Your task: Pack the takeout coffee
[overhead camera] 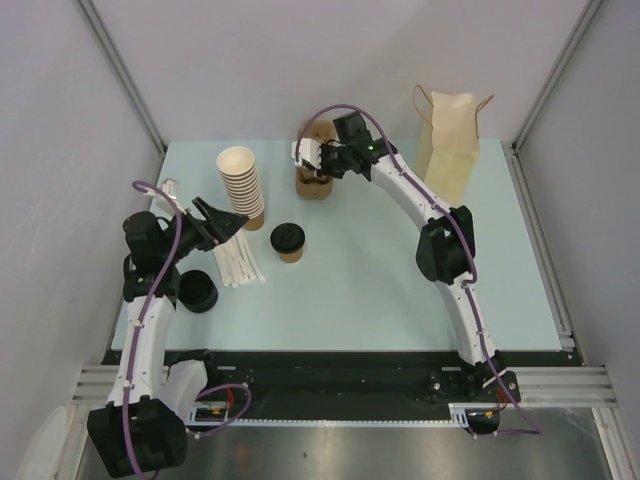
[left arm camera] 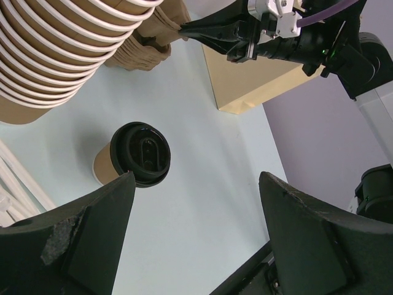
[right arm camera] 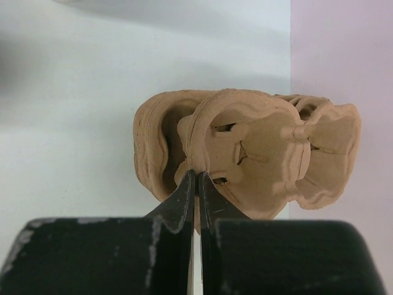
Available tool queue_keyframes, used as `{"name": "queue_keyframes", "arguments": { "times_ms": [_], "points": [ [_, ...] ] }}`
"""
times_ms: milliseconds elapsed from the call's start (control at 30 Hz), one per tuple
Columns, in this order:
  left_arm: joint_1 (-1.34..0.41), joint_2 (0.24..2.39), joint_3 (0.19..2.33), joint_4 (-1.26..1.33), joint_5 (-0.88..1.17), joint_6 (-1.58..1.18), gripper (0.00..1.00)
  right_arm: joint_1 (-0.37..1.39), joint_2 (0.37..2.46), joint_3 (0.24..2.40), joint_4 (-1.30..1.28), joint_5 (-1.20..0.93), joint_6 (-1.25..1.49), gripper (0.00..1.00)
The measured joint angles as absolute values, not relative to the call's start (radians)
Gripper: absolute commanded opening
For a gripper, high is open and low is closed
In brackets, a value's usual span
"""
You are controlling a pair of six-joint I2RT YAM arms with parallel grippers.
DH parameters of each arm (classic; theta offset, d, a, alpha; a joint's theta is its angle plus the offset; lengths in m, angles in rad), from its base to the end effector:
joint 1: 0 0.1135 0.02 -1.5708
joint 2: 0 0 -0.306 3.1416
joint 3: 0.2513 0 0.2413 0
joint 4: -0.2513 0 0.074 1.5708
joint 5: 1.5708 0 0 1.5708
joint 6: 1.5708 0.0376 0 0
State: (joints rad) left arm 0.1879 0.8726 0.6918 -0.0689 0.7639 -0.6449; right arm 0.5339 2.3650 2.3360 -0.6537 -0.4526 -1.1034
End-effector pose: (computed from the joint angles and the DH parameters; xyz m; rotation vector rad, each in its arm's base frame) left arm 0.1640 0.0047 0.3399 -0.2121 1.8542 -1.0105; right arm 0.4714 0.2978 0.3131 -1.7448 1.3074 0.1893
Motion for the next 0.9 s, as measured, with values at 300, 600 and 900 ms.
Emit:
{"name": "queue_keyframes", "arguments": {
  "times_ms": [300, 600, 900],
  "points": [
    [0.188, 0.872, 0.692, -0.068, 0.764, -0.643, 0.87, 0.548, 2.365, 2.304, -0.619, -0.444, -1.11, 0.0],
    [0.188, 0.872, 0.692, -0.068, 0.764, -0.636, 0.87, 0.566, 2.347, 2.208, -0.562, -0.405, -1.143, 0.0],
    [0.188, 0.872, 0.692, -0.069, 0.764, -0.634, 0.87, 0.597, 2.267, 2.01, -0.358, -0.31, -1.183, 0.0]
  ]
}}
